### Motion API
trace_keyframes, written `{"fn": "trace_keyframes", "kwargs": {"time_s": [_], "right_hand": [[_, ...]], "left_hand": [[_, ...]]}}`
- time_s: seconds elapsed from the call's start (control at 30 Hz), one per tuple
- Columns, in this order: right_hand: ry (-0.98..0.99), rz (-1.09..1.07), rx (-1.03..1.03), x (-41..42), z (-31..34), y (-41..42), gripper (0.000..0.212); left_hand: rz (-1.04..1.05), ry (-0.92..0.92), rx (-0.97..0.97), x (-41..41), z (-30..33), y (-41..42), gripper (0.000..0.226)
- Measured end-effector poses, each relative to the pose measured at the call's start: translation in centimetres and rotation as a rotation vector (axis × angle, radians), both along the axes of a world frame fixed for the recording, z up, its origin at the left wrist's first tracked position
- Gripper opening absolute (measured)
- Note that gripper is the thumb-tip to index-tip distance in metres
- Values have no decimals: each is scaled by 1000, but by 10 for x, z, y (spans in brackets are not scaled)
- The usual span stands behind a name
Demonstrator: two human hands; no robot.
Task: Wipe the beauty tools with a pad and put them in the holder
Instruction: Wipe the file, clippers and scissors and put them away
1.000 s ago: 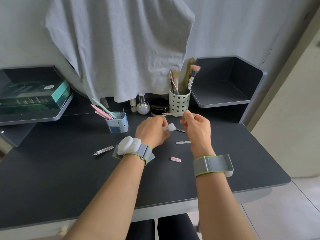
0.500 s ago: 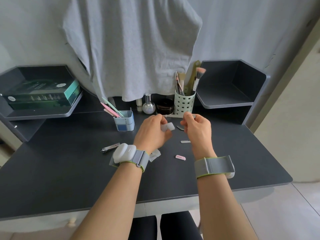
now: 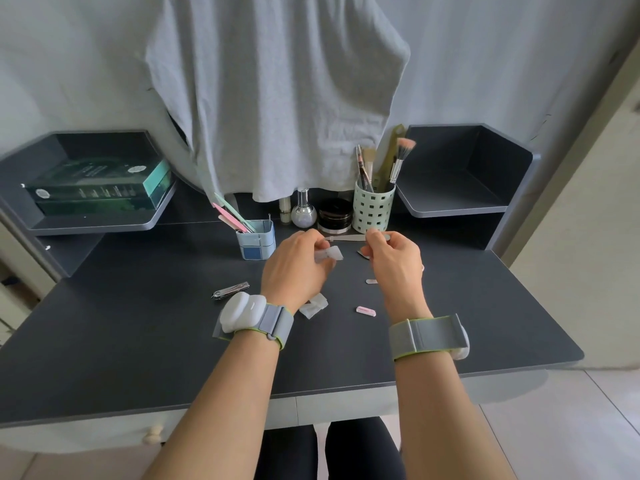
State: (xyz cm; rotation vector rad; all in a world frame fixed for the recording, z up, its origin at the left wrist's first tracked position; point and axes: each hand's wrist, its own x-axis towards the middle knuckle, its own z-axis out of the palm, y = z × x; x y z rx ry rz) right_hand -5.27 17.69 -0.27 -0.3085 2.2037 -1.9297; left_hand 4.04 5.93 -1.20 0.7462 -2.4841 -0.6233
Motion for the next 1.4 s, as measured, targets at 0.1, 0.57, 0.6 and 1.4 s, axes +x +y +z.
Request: {"fn": "trace_keyframes", "kwargs": {"time_s": [0.1, 0.57, 0.6, 1.4], "right_hand": [[20, 14, 22, 1, 0, 0, 23], [237, 59, 181, 2, -11, -9, 18], [249, 46, 185, 2, -11, -8, 18], [241, -38, 233, -17, -11, 8, 25]], "left_hand": [[30, -8, -45, 4, 1, 0, 21], [81, -28, -188, 8, 4, -1, 13], [81, -32, -191, 8, 4, -1, 12], [-47, 68, -28, 7, 5, 0, 15]]}}
